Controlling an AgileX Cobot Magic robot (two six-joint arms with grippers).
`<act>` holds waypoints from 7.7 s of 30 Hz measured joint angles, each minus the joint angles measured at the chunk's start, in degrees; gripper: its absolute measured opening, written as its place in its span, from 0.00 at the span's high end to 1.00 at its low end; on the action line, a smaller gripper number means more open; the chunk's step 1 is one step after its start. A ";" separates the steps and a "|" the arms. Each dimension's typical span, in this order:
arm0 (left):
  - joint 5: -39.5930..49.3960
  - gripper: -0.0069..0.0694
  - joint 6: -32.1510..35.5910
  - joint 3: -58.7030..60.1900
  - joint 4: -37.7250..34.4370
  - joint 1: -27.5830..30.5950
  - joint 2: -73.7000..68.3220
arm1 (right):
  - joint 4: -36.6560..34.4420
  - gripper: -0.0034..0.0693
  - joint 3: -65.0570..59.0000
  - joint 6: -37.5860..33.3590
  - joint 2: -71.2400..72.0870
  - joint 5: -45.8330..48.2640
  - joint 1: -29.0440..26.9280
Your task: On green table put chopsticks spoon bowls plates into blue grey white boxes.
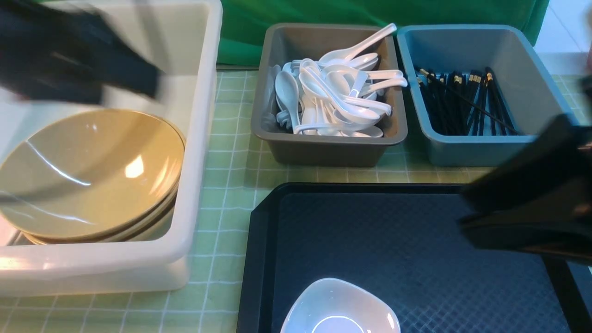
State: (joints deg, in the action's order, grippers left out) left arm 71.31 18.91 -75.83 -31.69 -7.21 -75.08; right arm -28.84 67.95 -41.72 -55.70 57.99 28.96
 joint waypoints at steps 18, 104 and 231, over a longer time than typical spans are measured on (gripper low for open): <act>-9.83 0.21 -3.27 2.35 11.14 -28.79 -34.38 | -0.04 0.63 0.00 2.80 9.87 2.65 -3.93; -5.81 0.89 -27.01 2.03 27.18 46.84 -15.87 | -17.22 0.92 0.06 -12.10 -3.47 -4.96 -3.93; -58.26 0.91 -16.66 72.01 36.02 9.68 75.74 | 29.71 0.82 -45.22 31.29 56.64 -32.13 -4.22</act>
State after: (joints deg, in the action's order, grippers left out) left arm 13.05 2.25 -3.82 4.33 2.47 0.67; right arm 0.87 22.73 -10.43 0.95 25.86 24.74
